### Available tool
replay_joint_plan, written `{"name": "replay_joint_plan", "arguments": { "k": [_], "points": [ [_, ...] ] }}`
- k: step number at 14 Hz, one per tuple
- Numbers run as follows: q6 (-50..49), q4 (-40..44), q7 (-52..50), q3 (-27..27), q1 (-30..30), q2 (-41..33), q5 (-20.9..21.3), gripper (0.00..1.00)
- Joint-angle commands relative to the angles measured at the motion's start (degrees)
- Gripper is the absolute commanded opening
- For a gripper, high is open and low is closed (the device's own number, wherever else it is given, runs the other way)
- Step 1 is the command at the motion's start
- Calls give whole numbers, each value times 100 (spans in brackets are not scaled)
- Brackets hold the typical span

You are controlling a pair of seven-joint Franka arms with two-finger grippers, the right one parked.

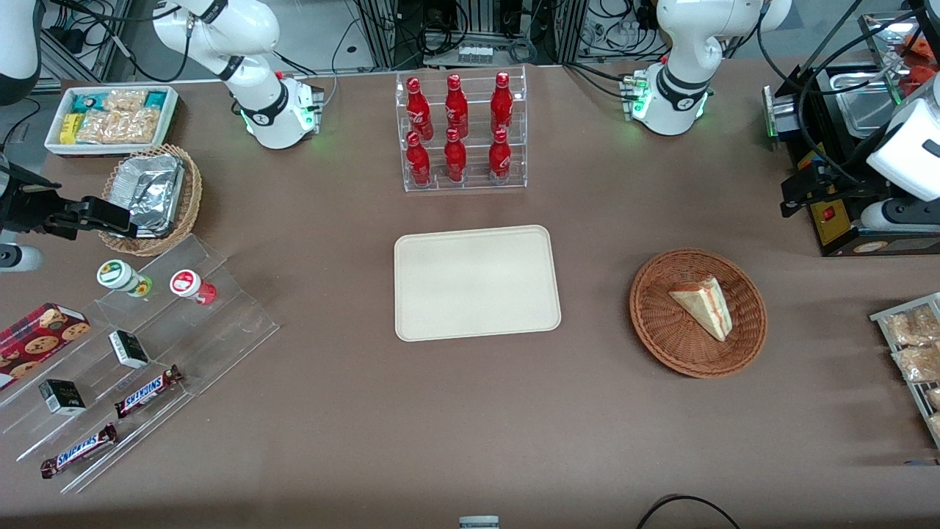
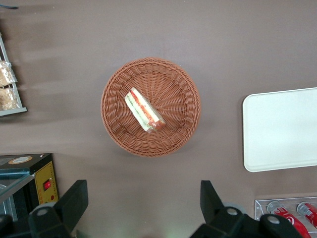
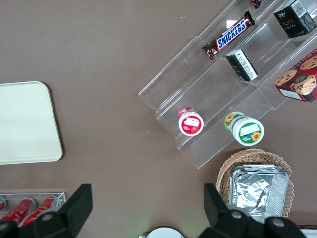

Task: Place sandwich from basket to tray
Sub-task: 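Move the left gripper over the wicker basket above the sandwich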

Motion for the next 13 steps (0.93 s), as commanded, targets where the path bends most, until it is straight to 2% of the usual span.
{"name": "replay_joint_plan", "arguments": {
  "k": [1,5,9,13],
  "points": [
    [-111,76,-15,-6,58,-13,74,100],
    [29,-213,-58,-14,67,57,109,100],
    [1212,-1661,-628,-32,41,-109,92,100],
    [2426,-2699,-1691,-50,-64,-83,91,100]
  ]
}}
